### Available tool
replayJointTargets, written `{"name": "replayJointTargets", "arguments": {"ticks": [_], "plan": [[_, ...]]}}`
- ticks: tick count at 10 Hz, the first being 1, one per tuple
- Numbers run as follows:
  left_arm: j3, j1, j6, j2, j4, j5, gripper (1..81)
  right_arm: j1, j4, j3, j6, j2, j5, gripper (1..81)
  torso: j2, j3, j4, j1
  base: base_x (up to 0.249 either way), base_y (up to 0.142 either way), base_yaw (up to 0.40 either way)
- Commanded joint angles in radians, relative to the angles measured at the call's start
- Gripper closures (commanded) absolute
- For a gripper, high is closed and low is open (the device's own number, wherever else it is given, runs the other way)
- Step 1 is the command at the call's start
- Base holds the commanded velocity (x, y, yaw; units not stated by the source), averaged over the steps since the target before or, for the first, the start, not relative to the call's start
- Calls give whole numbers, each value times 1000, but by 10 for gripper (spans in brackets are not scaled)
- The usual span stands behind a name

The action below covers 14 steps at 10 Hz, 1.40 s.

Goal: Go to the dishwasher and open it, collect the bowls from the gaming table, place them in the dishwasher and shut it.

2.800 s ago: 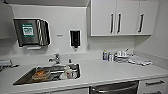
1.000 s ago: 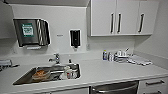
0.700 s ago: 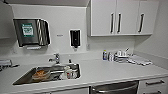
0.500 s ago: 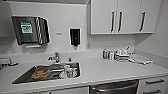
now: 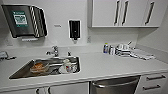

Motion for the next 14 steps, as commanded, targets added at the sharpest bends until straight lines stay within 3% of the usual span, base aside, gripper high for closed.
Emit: {"name": "replayJointTargets", "arguments": {"ticks": [1,8,9,11,12,14], "plan": [[-7,-55,2,-42,1,0,10,151,27,32,2,-53,-37,10,0,0,0,0,0,0,0],[-9,-55,0,-38,-2,0,10,354,30,9,65,-59,-163,10,0,1,0,0,0,0,0],[-9,-55,0,-38,-2,0,10,366,32,6,68,-61,-174,10,0,-94,0,0,0,0,0],[-9,-55,0,-38,-9,0,10,385,32,7,68,-65,-174,10,0,-121,0,0,0,0,0],[-9,-55,0,-38,-10,0,10,402,35,10,77,-71,-177,10,0,-60,0,0,0,0,0],[-9,-55,0,-39,-10,0,10,456,42,18,90,-85,-180,10,1,-100,0,1,0,0,0]]}}
